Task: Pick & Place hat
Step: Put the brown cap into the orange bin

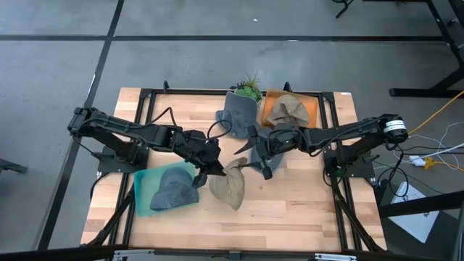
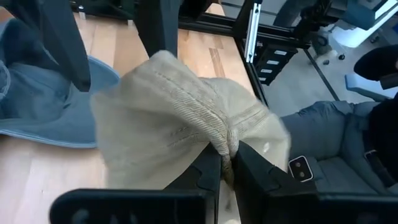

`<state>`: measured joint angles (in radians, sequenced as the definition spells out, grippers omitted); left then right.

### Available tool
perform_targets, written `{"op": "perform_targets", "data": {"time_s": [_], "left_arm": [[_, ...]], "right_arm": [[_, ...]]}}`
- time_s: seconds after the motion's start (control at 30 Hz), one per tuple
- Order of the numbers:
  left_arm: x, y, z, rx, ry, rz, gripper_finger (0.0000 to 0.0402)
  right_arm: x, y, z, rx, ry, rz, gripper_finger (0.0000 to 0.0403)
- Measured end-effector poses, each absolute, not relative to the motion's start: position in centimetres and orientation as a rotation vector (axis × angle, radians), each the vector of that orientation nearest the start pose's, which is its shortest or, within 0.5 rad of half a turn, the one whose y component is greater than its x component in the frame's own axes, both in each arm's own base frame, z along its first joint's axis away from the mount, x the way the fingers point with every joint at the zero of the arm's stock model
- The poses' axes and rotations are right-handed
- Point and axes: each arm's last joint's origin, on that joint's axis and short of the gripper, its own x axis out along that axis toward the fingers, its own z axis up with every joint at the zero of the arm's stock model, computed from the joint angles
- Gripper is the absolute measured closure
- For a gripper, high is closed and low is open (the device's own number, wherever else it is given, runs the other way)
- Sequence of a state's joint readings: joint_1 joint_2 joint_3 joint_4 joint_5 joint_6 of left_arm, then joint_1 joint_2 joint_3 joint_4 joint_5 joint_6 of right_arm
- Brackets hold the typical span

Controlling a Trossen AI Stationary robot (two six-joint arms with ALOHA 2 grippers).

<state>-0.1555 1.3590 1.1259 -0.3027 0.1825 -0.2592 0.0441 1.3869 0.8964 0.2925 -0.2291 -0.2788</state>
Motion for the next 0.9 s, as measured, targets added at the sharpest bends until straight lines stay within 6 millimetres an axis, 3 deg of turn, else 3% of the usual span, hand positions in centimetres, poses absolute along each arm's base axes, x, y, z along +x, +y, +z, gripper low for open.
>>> {"op": "perform_targets", "data": {"time_s": [0.9], "left_arm": [[29.64,-5.39,31.85,-0.267,0.541,-0.346,0.0380]], "right_arm": [[30.86,2.65,27.95,-0.301,0.177,0.327,0.0189]]}}
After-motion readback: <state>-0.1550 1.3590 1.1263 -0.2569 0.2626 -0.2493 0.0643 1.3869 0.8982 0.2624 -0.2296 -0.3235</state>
